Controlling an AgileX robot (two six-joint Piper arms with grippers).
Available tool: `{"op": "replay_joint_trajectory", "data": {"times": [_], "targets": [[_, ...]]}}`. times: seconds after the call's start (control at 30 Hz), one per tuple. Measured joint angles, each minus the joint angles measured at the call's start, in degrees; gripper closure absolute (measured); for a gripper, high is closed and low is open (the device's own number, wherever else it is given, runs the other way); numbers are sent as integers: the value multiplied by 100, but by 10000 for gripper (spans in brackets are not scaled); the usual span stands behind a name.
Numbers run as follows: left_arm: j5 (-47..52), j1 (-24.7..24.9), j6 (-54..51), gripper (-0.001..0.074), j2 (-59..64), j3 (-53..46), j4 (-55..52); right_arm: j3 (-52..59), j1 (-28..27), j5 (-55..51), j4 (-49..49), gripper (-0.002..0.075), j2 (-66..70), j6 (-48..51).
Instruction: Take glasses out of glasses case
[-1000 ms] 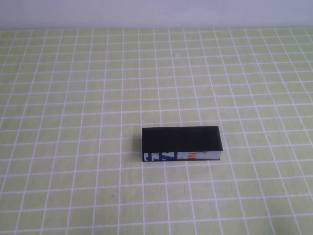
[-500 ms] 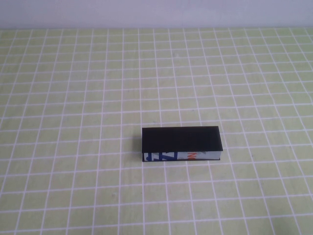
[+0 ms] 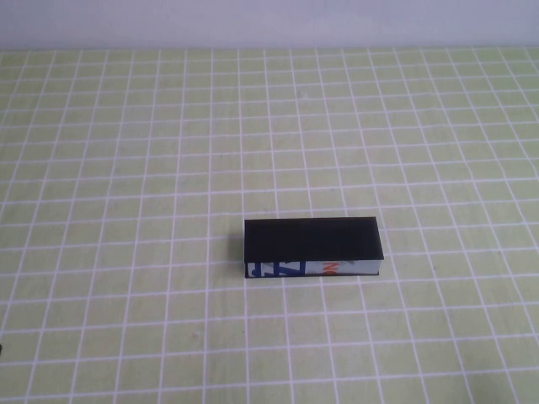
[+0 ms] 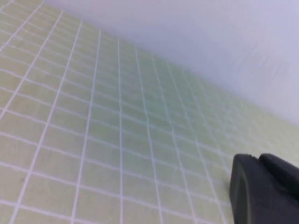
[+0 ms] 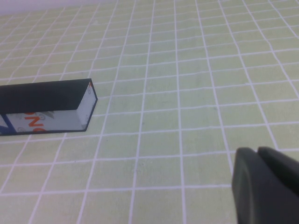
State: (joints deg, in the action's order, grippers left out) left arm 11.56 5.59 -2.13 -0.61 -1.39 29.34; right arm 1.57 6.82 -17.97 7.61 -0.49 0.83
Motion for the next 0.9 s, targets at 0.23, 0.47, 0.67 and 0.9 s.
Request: {"op": "replay_joint_trajectory", "data": {"times": [0.23,0.47,0.67,0.9], "targets": [[-178,0,67,739,0,0,1067,0,0,0,0,743,0,0],[1366,0,-129,739,1500,1066,1049,0,0,0,0,743,0,0],[2461,0,-979,739,3661,2654,669,0,0,0,0,743,0,0],[2797,0,-2823,739,6026,4134,1396,0,0,0,0,743,0,0]]}}
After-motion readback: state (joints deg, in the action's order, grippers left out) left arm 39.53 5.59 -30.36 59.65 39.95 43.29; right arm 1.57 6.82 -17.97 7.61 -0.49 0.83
